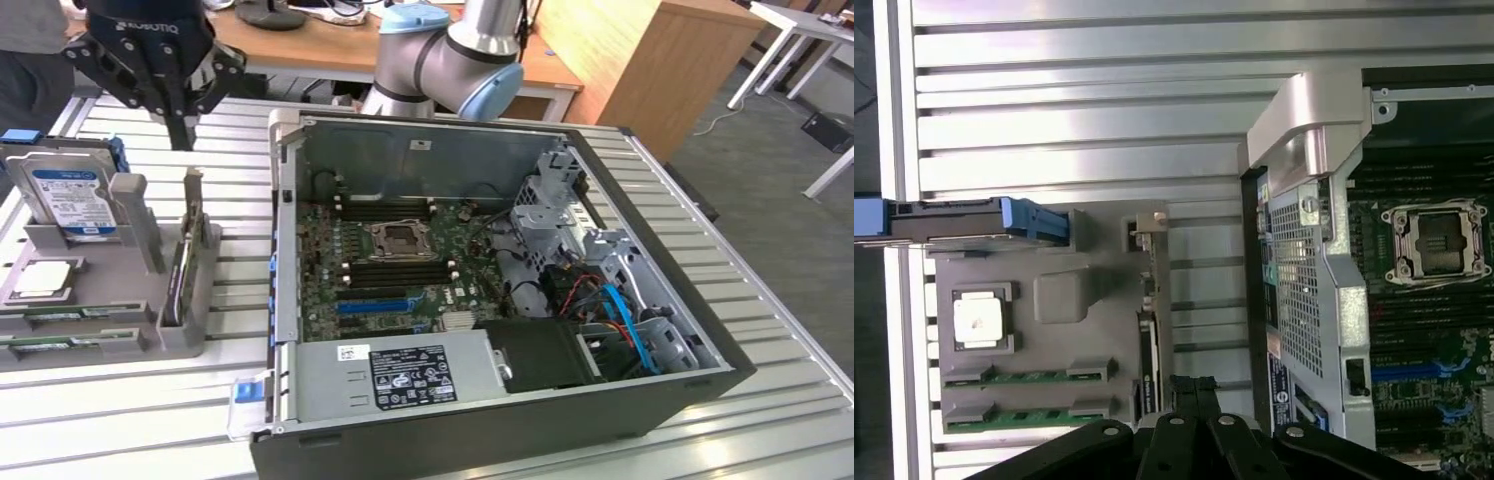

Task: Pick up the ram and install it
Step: 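Reach for the ram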

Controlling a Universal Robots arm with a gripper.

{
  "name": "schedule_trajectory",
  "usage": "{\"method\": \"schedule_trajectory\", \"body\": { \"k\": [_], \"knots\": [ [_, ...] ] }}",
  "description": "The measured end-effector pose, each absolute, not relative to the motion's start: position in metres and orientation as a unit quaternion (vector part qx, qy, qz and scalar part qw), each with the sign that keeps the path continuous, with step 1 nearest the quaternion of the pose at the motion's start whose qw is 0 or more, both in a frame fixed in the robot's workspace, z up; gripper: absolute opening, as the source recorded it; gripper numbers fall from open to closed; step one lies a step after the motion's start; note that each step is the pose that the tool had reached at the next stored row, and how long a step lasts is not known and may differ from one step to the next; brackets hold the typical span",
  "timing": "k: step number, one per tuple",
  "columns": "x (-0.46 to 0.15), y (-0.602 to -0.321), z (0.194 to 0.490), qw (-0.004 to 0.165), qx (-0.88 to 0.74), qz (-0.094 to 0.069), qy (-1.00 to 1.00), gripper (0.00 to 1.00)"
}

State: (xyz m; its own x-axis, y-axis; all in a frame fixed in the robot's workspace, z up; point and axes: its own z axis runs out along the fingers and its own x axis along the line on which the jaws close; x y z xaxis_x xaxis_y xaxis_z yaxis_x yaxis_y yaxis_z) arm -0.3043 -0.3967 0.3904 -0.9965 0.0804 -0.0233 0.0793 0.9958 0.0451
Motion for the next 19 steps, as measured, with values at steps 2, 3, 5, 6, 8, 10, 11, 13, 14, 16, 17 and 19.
{"method": "schedule_trajectory", "body": {
  "k": [2,3,5,6,8,10,11,13,14,16,17,19],
  "knots": [
    [-0.310,-0.397,0.390,0.013,0.040,0.022,0.999,0.10],
    [-0.313,-0.397,0.390,0.013,0.040,0.022,0.999,0.10],
    [-0.319,-0.397,0.390,0.013,0.040,0.022,0.999,0.10],
    [-0.321,-0.397,0.390,0.013,0.041,0.022,0.999,0.10],
    [-0.327,-0.397,0.390,0.013,0.041,0.022,0.999,0.10],
    [-0.332,-0.397,0.390,0.013,0.041,0.022,0.999,0.10],
    [-0.335,-0.397,0.390,0.013,0.041,0.022,0.999,0.10],
    [-0.340,-0.396,0.390,0.013,0.041,0.022,0.999,0.10],
    [-0.342,-0.396,0.390,0.013,0.041,0.022,0.999,0.10],
    [-0.347,-0.396,0.390,0.013,0.042,0.022,0.999,0.10],
    [-0.350,-0.396,0.389,0.013,0.042,0.022,0.999,0.10],
    [-0.355,-0.396,0.389,0.013,0.042,0.022,0.999,0.10]
  ]
}}
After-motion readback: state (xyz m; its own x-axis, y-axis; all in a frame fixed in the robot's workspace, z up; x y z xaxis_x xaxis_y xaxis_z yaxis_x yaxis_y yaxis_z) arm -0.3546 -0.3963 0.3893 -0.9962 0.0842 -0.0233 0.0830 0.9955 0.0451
